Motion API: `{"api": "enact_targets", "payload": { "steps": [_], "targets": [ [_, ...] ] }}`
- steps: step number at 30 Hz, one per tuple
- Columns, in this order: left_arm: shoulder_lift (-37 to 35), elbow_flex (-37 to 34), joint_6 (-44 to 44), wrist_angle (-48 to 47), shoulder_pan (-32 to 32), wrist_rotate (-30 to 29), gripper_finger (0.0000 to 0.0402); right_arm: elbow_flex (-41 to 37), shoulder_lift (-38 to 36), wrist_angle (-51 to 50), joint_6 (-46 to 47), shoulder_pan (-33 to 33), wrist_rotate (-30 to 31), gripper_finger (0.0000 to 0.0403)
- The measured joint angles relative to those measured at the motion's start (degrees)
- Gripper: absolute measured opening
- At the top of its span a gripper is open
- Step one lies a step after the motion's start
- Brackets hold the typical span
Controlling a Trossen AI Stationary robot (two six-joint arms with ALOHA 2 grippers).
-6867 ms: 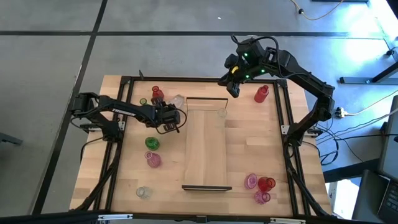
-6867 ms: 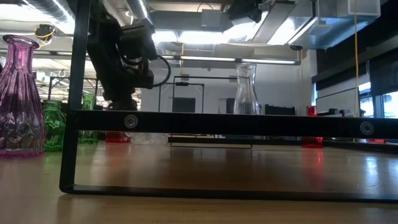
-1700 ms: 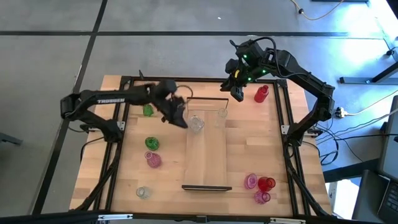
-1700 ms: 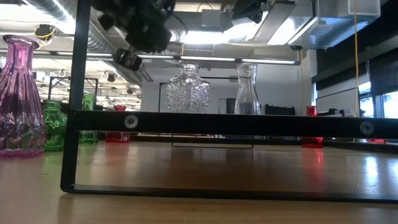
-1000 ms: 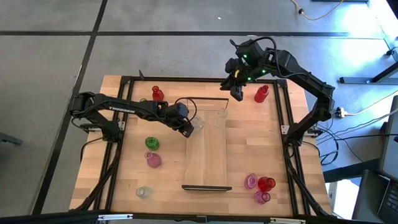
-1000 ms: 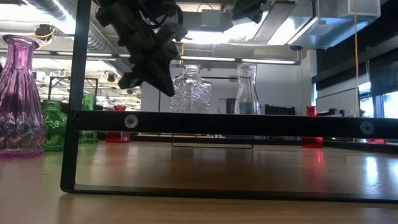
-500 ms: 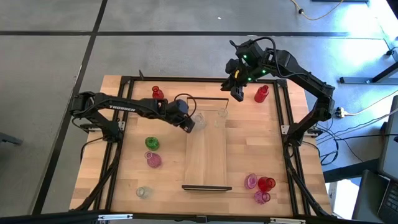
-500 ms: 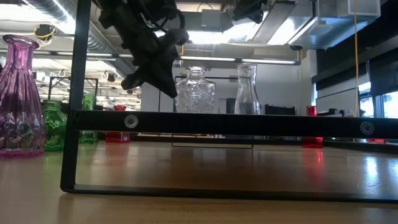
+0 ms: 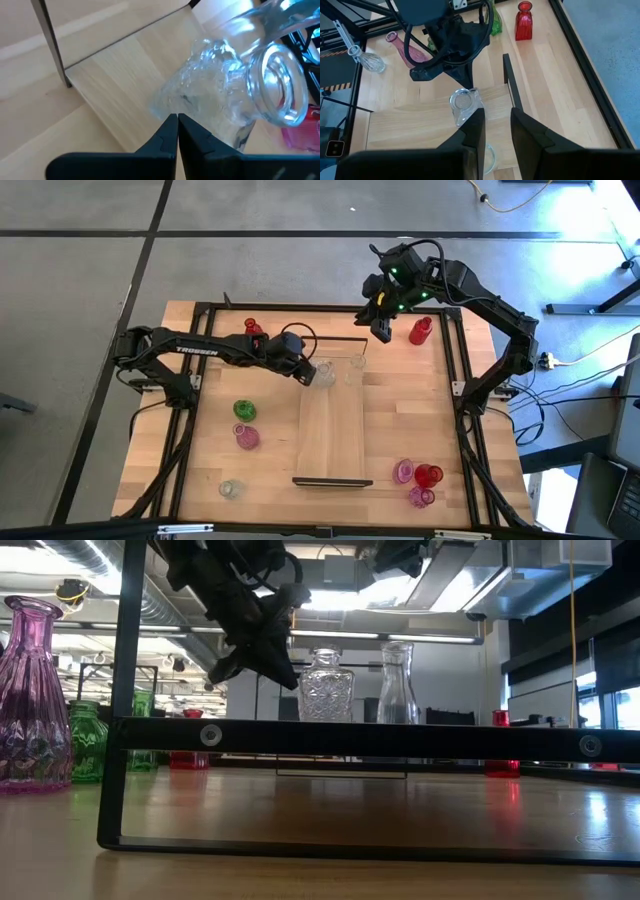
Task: Sort vases onto shelf
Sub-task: Put the top transparent vase aligned with the other transparent vase on the shelf
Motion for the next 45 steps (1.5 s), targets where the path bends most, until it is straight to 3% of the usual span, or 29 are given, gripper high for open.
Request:
{"api": "enact_targets", "payload": {
  "steps": [4, 14, 27, 45],
  "targets": [
    [0.0, 0.0, -1.3, -2.9, -1.1, 2.2, 0.0004, 0.0, 0.0, 0.0, 0.0, 0.0, 0.0, 0.0076],
    [0.0, 0.0, -1.7, -1.6, -3.2, -0.7, 0.0001, 0.0, 0.0, 0.0, 0.0, 0.0, 0.0, 0.0076],
    [0.0, 0.0, -0.3, 2.2, 0.0, -1.6, 0.0001, 0.0, 0.0, 0.0, 0.1, 0.0, 0.0, 0.0076],
    [0.0, 0.0, -0.8, 3.1, 0.0, 2.2, 0.0001, 0.0, 0.0, 0.2, 1.1, 0.0, 0.0, 0.0076]
  ]
}}
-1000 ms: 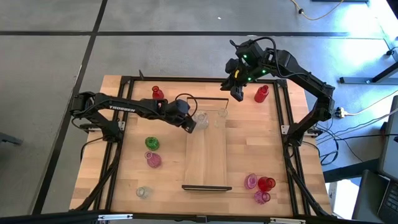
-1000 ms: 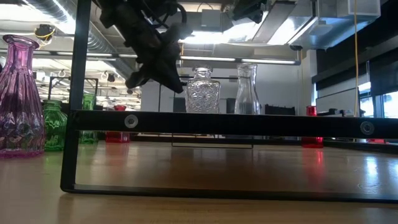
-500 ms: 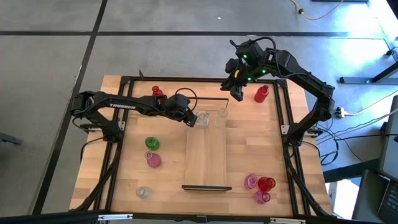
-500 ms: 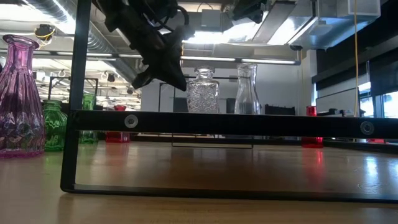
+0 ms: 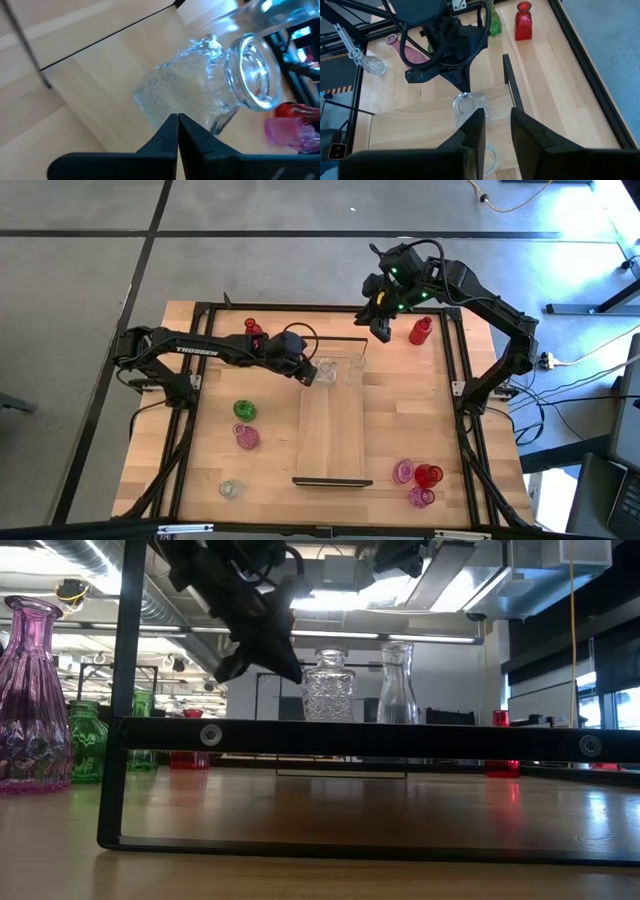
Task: Sort vases onto shelf
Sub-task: Put the top transparent vase aligned with the other transparent vase on the shelf
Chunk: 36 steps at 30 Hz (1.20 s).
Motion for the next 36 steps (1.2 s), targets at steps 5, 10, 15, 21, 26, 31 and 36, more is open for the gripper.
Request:
{"api": "enact_targets", "payload": {
  "steps": [5, 10, 15, 21, 26, 31, 36],
  "targets": [
    [0.0, 0.0, -0.5, 2.1, 0.2, 0.0, 0.0001, 0.0, 0.0, 0.0, 0.0, 0.0, 0.0, 0.0076],
    [0.0, 0.0, -0.6, 2.2, 0.3, 0.0, 0.0001, 0.0, 0.0, 0.0, 0.0, 0.0, 0.0, 0.0076],
    [0.0, 0.0, -0.5, 2.6, 0.3, 0.2, 0.0000, 0.0, 0.0, 0.0, 0.0, 0.0, 0.0, 0.0076],
    [0.0, 0.0, -0.6, 5.5, 0.4, 0.2, 0.0000, 0.0, 0.0, 0.0, 0.0, 0.0, 0.0, 0.0076],
    [0.0, 0.0, -0.6, 5.7, 0.7, 0.0, 0.0000, 0.0, 0.0, 0.0, 0.0, 0.0, 0.0, 0.0076],
    [0.0, 0.0, -0.9, 7.4, 0.6, 0.2, 0.0000, 0.0, 0.0, 0.0, 0.0, 0.0, 0.0, 0.0076],
    [0.0, 0.0, -1.4, 7.7, 0.6, 0.0, 0.0000, 0.0, 0.0, 0.0, 0.0, 0.0, 0.0, 0.0076]
  ]
}}
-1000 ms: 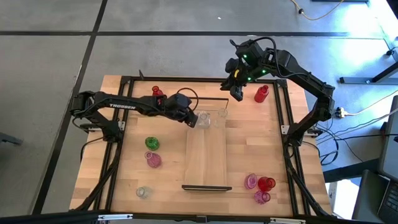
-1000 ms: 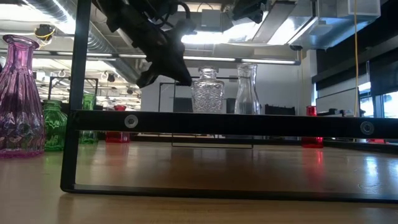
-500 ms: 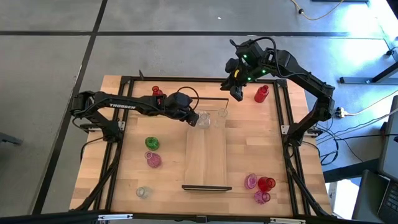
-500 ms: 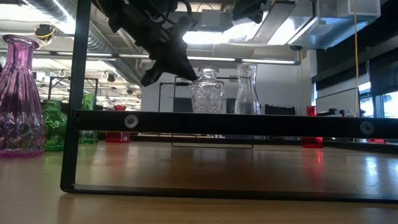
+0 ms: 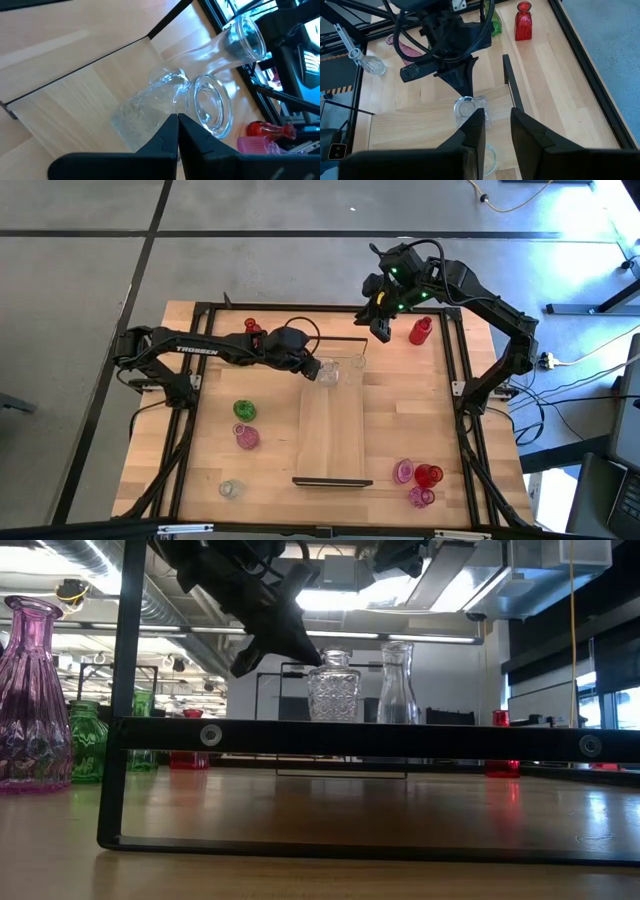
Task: Sort vases onto shelf
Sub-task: Put the top transparent vase aligned with the other transparent vase on the shelf
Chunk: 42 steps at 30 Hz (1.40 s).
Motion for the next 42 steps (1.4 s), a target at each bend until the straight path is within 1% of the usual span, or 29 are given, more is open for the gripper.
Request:
{"api": "enact_targets", "payload": {
  "steps": [2, 5, 7, 11, 15, 19, 22, 27, 35, 42],
  "targets": [
    [0.0, 0.0, -0.3, -1.8, 0.0, -0.7, 0.0000, 0.0, 0.0, 0.0, 0.0, 0.0, 0.0, 0.0076],
    [-0.3, 0.0, -1.5, -7.0, -0.1, -1.6, 0.0000, 0.0, 0.0, -0.1, 0.0, 0.0, 0.0, 0.0076],
    [-0.5, 0.0, -2.4, -8.2, -0.9, -1.4, 0.0000, 0.0, 0.0, -0.3, 0.0, 0.0, 0.0, 0.0076],
    [-0.1, 0.0, -4.0, -7.6, -4.0, -1.0, 0.0000, 0.0, 0.0, -0.3, 0.0, 0.0, -0.1, 0.0076],
    [2.1, 0.0, -5.3, -7.1, -5.5, -3.2, 0.0000, 0.0, 0.0, -0.2, 0.0, 0.0, -0.1, 0.0076],
    [4.9, 0.0, -5.7, -3.4, -5.5, -3.5, 0.0000, 0.0, 0.0, -0.2, 0.0, 0.0, -0.1, 0.0076],
    [5.8, 0.0, -6.7, -3.6, -5.2, -4.6, 0.0000, 0.0, 0.0, -0.3, 0.0, 0.0, -0.1, 0.0076],
    [5.9, 0.0, -6.6, -3.4, -5.2, -8.2, 0.0000, 0.0, 0.0, -1.3, 0.0, 0.0, -0.1, 0.0076],
    [5.9, 0.0, -6.5, -2.6, -4.3, -10.8, 0.0000, 0.0, 0.0, -1.2, -0.5, 0.0, -0.1, 0.0076],
    [5.9, 0.0, -5.5, 1.4, -4.0, -12.2, 0.0000, 0.0, 0.0, -1.2, -0.6, 0.0, -0.1, 0.0076]
  ]
}}
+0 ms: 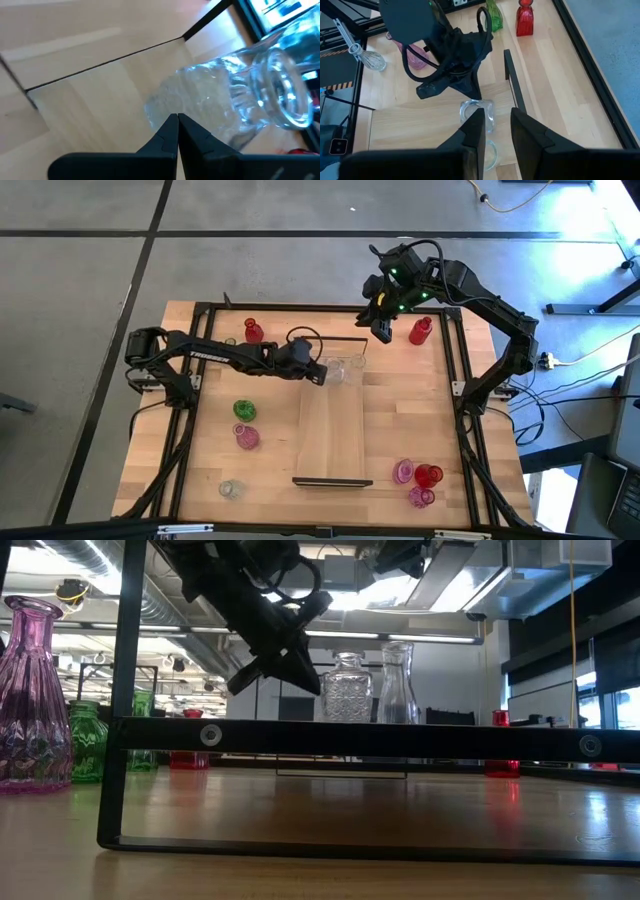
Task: Sort vases onto shelf
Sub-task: Put the top transparent vase aligned with the other transparent vase on the shelf, then put the top green vase on the shelf
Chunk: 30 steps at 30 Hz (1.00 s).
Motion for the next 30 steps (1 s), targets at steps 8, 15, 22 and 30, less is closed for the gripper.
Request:
{"api": "enact_targets", "payload": {
  "steps": [8, 15, 22, 30],
  "targets": [
    [-1.2, 0.0, 0.0, -6.7, 0.3, -2.1, 0.0000, 0.0, 0.0, -0.5, 0.0, 0.0, 0.0, 0.0076],
    [-9.9, 3.9, 1.5, -24.4, -0.5, -10.5, 0.0000, 0.0, 0.0, 0.2, -0.1, 0.0, 0.0, 0.0076],
    [-19.0, 12.7, 8.2, -41.1, 0.8, -16.1, 0.0000, 0.0, 0.0, 5.2, -0.5, 0.0, 0.0, 0.0076],
    [-22.5, 18.9, 24.2, -64.9, 10.0, -12.1, 0.0000, 0.0, 0.8, 15.9, 5.4, 0.0, -0.4, 0.0076]
  ]
}}
